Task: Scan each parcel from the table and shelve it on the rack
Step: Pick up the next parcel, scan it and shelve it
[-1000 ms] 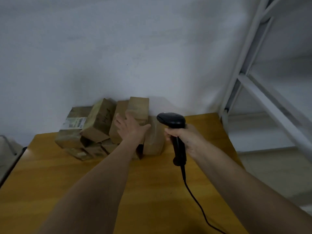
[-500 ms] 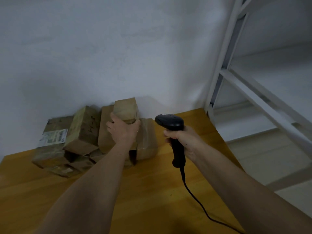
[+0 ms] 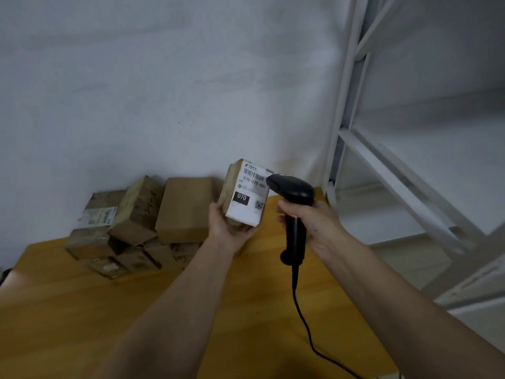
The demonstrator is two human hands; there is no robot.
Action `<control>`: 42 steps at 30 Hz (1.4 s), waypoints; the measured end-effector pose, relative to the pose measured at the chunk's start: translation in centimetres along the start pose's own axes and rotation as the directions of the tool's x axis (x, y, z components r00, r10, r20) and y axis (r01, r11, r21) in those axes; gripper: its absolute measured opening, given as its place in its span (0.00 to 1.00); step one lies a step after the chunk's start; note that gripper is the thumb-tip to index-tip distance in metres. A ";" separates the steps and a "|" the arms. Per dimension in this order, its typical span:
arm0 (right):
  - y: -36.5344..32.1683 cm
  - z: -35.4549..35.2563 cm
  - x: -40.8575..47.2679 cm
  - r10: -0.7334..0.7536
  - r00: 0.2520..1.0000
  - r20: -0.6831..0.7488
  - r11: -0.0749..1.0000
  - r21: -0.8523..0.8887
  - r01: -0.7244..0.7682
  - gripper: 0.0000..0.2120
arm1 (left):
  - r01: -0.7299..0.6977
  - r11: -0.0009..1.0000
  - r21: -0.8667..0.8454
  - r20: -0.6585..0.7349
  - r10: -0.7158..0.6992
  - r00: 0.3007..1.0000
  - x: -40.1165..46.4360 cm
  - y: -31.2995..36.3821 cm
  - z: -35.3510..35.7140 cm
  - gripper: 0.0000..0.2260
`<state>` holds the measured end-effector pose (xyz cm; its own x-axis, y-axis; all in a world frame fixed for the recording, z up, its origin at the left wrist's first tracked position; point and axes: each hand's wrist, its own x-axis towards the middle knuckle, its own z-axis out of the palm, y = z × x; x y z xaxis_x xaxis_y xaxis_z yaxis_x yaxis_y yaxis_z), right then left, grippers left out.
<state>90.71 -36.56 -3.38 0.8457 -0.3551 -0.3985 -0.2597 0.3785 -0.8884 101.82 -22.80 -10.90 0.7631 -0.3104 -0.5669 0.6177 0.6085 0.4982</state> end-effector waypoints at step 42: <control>1.1 -3.7 -5.4 -0.091 0.994 0.051 0.991 -0.097 0.096 0.06 | -0.031 0.985 0.167 0.054 0.023 0.998 -1.3 -5.5 1.5 0.23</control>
<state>84.11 -37.35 -3.06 0.8887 -0.3437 -0.3034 -0.2215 0.2575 -0.9405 97.71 -26.79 -11.91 0.7861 -0.3351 -0.5194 0.6164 0.4876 0.6183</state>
